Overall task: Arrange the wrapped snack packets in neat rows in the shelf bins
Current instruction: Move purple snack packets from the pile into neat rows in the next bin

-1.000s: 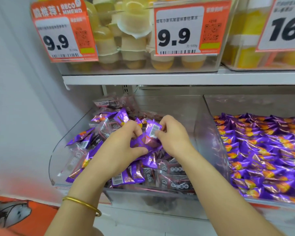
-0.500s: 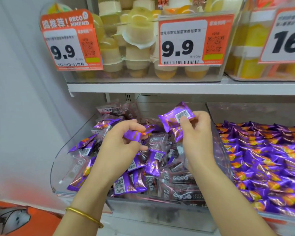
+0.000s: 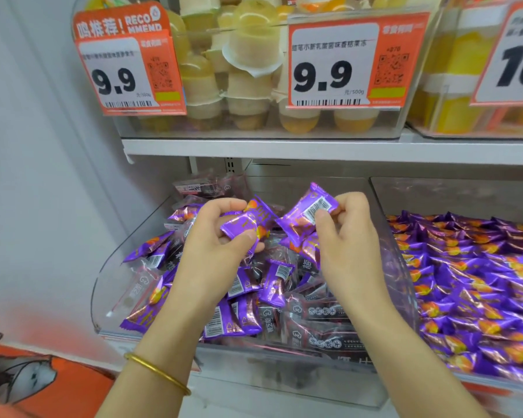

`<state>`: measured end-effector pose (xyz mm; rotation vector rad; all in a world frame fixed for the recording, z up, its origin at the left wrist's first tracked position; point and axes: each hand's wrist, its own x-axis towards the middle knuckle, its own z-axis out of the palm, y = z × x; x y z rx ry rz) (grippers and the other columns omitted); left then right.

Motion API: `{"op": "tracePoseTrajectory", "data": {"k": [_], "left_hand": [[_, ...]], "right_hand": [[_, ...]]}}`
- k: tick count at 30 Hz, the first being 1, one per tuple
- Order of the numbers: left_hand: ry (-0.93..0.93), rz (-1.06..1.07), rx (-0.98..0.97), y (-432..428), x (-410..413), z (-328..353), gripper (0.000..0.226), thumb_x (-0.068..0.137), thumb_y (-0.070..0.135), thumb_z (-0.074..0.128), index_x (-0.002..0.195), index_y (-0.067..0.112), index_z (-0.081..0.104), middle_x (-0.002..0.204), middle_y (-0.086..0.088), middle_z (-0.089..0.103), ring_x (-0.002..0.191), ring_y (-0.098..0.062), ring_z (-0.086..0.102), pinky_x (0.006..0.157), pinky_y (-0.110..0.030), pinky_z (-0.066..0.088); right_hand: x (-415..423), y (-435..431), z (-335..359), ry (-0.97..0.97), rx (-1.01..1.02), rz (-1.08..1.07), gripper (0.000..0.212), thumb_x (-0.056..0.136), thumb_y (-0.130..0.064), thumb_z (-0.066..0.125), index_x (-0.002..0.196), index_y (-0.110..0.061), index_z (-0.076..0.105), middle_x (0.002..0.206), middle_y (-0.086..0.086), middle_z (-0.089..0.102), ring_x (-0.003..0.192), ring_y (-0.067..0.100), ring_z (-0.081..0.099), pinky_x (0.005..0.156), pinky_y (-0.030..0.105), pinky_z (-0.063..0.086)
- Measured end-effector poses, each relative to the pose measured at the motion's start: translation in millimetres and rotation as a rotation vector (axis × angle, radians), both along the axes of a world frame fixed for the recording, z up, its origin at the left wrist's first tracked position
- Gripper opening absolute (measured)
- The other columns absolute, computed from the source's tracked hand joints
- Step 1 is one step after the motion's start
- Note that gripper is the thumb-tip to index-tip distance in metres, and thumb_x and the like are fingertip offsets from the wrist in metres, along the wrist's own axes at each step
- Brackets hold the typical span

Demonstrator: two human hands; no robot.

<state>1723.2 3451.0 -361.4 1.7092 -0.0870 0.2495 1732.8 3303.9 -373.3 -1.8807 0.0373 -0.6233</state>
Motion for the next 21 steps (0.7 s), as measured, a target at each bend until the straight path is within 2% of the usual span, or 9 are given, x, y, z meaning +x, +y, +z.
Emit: {"op": "tracePoseTrajectory", "data": {"k": [2,4,6,9,10,13,17,19,21], "left_hand": [[0.007,0.007,0.018,0.9,-0.1,-0.8,0.032,0.089,-0.001,0.056,0.103,0.028,0.057,0.103,0.005,0.064,0.07,-0.019,0.071,0.085,-0.047,0.053],[0.022,-0.015,0.044,0.9,-0.3,-2.6,0.032,0.088,0.0,0.056,0.105,0.027,0.059,0.098,0.001,0.065,0.068,-0.02,0.071,0.086,-0.045,0.053],[0.067,-0.062,0.022,-1.8,-1.5,-4.0,0.03,0.09,0.001,0.054,0.105,0.026,0.062,0.095,-0.009,0.064,0.068,-0.019,0.07,0.085,-0.042,0.054],[0.136,-0.195,-0.246,-6.7,-2.2,-1.5,0.021,0.097,0.019,0.045,0.102,0.018,0.066,0.095,-0.011,0.07,0.082,-0.021,0.069,0.075,-0.033,0.058],[0.169,-0.226,-0.336,-6.6,-1.7,-0.6,0.03,0.097,0.03,0.042,0.101,0.013,0.066,0.098,-0.011,0.072,0.088,-0.024,0.069,0.073,-0.033,0.058],[0.189,-0.269,-0.367,-3.4,0.2,-1.4,0.05,0.083,0.045,0.047,0.109,0.004,0.061,0.104,-0.015,0.07,0.094,-0.028,0.067,0.08,-0.037,0.057],[0.137,-0.238,-0.3,1.0,1.1,-5.3,0.022,0.087,0.014,0.057,0.106,0.002,0.058,0.098,-0.017,0.069,0.084,-0.024,0.065,0.077,-0.036,0.058],[0.134,-0.203,-0.333,4.8,3.1,-7.2,0.014,0.092,0.003,0.051,0.104,0.002,0.058,0.098,-0.017,0.069,0.08,-0.023,0.067,0.067,-0.03,0.058],[0.134,-0.155,-0.399,7.9,4.5,-6.6,0.014,0.093,0.0,0.047,0.101,0.006,0.057,0.098,-0.017,0.068,0.081,-0.028,0.07,0.06,-0.026,0.056]], "right_hand": [[-6.5,3.0,-2.4,-0.02,-0.107,-0.022,0.011,0.097,-0.02,0.045,0.09,-0.017,0.037,0.066,-0.004,0.049,0.057,0.012,0.046,0.055,0.035,0.031],[-11.7,6.8,-4.3,-0.079,-0.359,-0.145,0.011,0.096,-0.02,0.048,0.092,-0.018,0.038,0.077,0.002,0.052,0.061,0.029,0.051,0.05,0.035,0.03],[-14.4,10.0,-4.5,-0.162,-0.673,-0.279,0.023,0.084,-0.009,0.066,0.089,-0.015,0.045,0.078,0.005,0.051,0.049,0.03,0.049,0.04,0.026,0.02],[-17.8,16.2,-6.7,-0.285,-0.898,-0.214,0.027,0.066,-0.008,0.076,0.081,-0.016,0.055,0.072,0.003,0.049,0.042,0.023,0.039,0.04,0.021,0.015],[-18.2,16.3,-9.2,-0.307,-0.922,-0.163,0.028,0.062,-0.006,0.076,0.08,-0.016,0.057,0.072,0.002,0.05,0.043,0.021,0.035,0.04,0.022,0.015],[-22.4,12.9,-9.4,-0.315,-0.893,-0.028,0.024,0.064,-0.005,0.068,0.082,-0.017,0.06,0.078,0.001,0.052,0.047,0.021,0.038,0.036,0.023,0.024],[-23.6,7.6,-11.9,-0.345,-0.828,0.124,0.027,0.076,-0.01,0.048,0.094,-0.021,0.064,0.087,0.001,0.055,0.054,0.021,0.043,0.037,0.03,0.039],[-23.0,3.5,-14.6,-0.329,-0.686,0.201,0.025,0.077,-0.007,0.056,0.095,-0.022,0.064,0.092,-0.001,0.057,0.066,0.018,0.053,0.049,0.034,0.048],[-24.3,-1.3,-12.6,-0.232,-0.467,0.247,0.019,0.083,-0.01,0.063,0.094,-0.026,0.061,0.095,-0.008,0.057,0.078,0.004,0.054,0.065,0.018,0.046]]}}
